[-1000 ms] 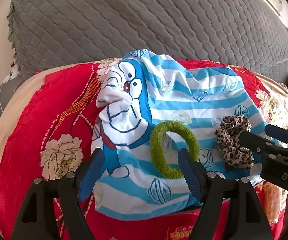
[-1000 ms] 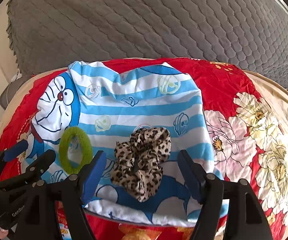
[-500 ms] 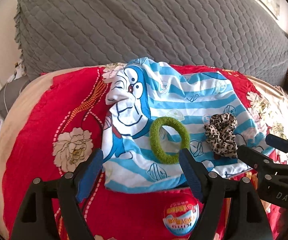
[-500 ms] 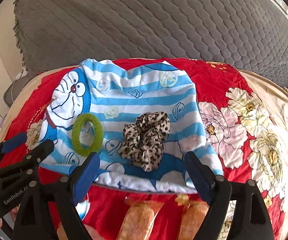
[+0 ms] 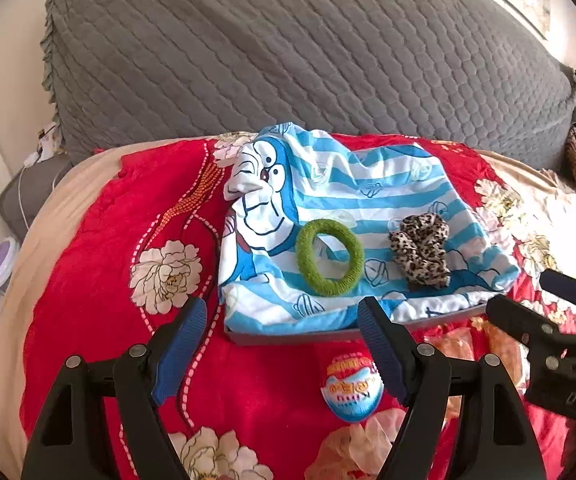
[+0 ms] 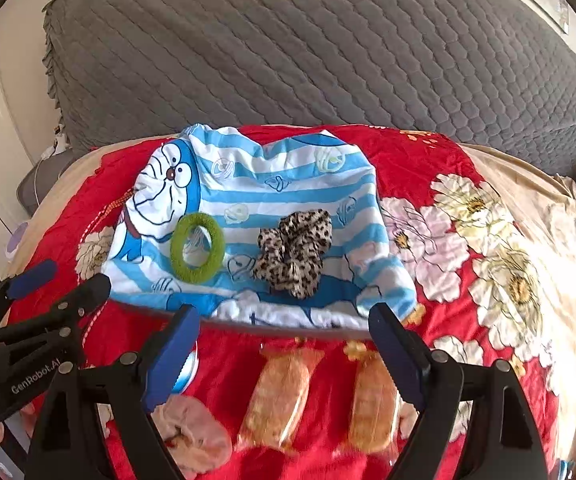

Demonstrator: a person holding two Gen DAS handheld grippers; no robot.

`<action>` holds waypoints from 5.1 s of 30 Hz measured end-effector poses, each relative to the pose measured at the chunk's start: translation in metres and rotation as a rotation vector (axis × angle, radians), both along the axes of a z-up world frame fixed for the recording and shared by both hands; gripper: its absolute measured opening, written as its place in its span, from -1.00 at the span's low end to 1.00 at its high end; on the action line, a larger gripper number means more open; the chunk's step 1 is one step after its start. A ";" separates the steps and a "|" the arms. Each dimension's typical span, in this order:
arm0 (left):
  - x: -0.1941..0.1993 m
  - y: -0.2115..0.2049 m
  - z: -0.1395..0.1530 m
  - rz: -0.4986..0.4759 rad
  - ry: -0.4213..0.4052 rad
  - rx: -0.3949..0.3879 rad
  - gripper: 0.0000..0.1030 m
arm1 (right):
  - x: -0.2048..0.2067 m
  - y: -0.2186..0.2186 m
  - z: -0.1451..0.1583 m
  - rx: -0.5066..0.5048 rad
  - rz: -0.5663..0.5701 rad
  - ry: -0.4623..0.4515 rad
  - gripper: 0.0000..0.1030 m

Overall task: Organize objects
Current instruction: 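Pull both open tools back from the tray toward the remaining items, then move the left tool toward the sheer pink scrunchie while the right tool hovers near the bread packets, then position the left gripper fingers around the sheer pink scrunchie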

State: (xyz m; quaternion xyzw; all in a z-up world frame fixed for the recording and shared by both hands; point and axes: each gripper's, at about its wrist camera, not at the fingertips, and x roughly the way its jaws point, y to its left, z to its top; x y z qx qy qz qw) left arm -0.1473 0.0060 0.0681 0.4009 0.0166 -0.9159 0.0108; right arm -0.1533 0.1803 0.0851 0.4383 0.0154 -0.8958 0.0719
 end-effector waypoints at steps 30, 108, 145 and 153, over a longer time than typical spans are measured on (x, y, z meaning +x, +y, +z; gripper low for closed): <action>0.074 0.021 0.013 -0.039 0.016 0.004 0.54 | 0.089 0.017 0.029 0.032 0.009 0.040 0.67; 0.099 0.044 -0.060 -0.105 -0.090 -0.001 0.60 | 0.108 0.040 -0.050 0.058 -0.033 -0.053 0.97; 0.084 0.043 -0.087 -0.098 -0.130 0.025 0.60 | 0.078 0.050 -0.078 0.065 -0.063 -0.082 0.97; 0.082 0.043 -0.093 -0.097 -0.138 0.028 0.60 | 0.073 0.050 -0.083 0.065 -0.059 -0.087 0.97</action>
